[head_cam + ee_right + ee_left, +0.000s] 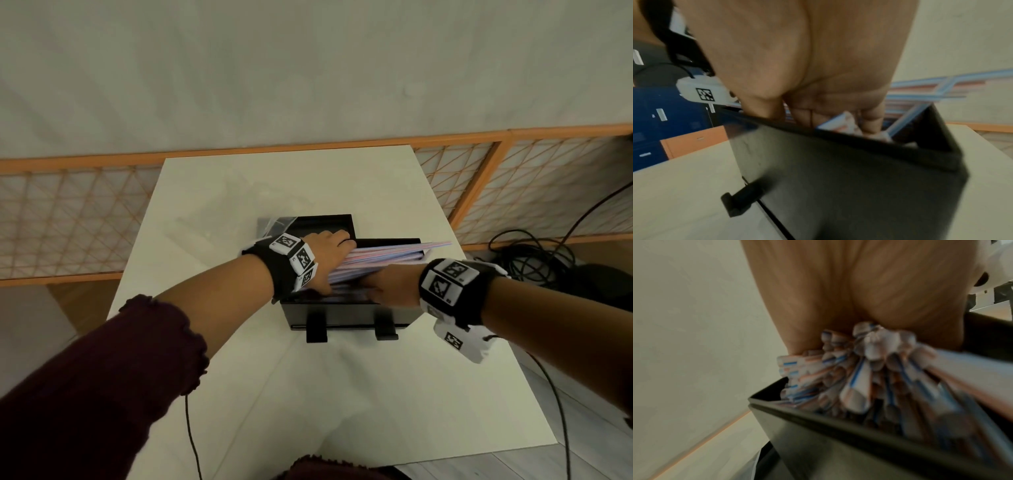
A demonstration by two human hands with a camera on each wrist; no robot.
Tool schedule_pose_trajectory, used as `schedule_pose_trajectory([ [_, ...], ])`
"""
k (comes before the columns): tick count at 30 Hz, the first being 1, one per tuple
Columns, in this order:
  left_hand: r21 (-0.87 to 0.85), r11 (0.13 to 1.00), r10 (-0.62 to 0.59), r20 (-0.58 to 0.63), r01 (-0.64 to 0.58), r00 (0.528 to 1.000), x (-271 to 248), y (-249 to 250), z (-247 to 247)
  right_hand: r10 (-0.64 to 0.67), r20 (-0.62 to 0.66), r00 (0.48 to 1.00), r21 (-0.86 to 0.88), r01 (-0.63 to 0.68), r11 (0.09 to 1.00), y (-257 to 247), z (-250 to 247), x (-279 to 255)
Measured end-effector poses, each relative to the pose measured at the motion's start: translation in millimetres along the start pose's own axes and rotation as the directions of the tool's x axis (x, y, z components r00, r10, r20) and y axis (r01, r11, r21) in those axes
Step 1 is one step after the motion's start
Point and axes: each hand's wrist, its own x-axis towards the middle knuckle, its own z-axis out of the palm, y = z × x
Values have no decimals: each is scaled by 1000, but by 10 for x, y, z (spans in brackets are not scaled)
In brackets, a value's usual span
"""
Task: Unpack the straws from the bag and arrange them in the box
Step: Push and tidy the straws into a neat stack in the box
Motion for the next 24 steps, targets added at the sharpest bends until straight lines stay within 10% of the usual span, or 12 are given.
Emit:
schedule_pose_trajectory([
  [24, -129, 992, -2, 0, 2, 1000, 51, -133, 63, 256, 286, 923, -21, -261, 965, -152, -74, 260],
])
